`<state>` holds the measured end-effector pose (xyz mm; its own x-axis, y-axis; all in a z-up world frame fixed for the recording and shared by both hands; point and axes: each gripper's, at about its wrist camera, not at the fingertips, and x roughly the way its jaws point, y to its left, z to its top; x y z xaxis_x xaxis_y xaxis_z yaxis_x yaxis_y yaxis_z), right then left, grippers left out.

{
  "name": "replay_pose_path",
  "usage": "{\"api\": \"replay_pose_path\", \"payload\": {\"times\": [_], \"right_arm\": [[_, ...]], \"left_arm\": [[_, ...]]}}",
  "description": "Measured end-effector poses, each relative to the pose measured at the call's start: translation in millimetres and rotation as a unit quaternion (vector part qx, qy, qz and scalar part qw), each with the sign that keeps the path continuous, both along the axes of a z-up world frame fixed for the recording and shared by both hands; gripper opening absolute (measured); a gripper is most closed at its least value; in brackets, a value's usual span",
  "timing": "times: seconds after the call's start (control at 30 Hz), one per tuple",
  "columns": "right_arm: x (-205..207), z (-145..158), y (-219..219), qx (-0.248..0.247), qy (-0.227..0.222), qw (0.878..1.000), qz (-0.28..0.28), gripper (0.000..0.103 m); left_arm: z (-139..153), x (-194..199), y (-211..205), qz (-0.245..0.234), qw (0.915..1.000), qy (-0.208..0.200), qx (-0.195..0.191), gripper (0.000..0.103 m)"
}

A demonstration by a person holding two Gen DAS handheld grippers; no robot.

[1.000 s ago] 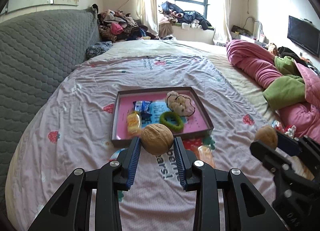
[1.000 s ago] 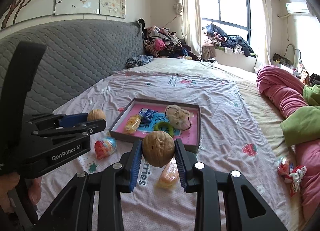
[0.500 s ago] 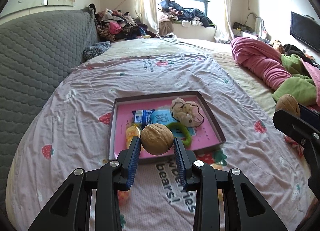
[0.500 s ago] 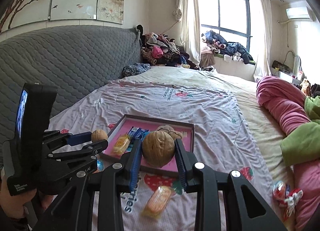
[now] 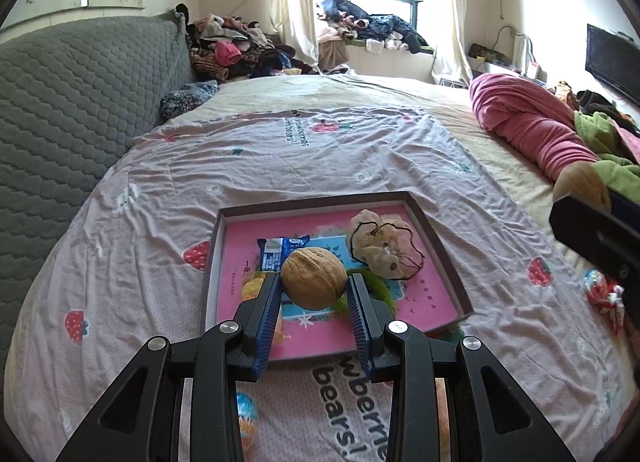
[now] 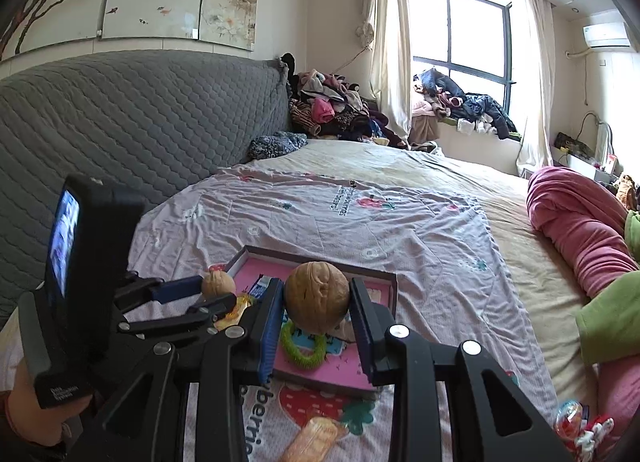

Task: Organize objects
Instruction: 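Carry both walnuts with the left and right tools over the tray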

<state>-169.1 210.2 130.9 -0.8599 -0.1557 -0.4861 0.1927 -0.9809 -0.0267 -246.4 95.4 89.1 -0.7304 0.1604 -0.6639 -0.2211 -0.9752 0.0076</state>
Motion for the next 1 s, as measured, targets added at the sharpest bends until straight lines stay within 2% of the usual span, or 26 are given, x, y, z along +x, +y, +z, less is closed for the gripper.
{"api": "replay_pose_path", "payload": {"times": [0.43, 1.0], "right_arm": [[-40, -32, 15, 0.004, -0.005, 1.0, 0.001, 0.033], [-62, -59, 16, 0.015, -0.009, 1.0, 0.015, 0.033]], "left_arm": [[-27, -34, 5, 0.012, 0.9999, -0.003, -0.001, 0.035], [-59, -58, 22, 0.013, 0.9995, -0.018, -0.02, 0.035]]}}
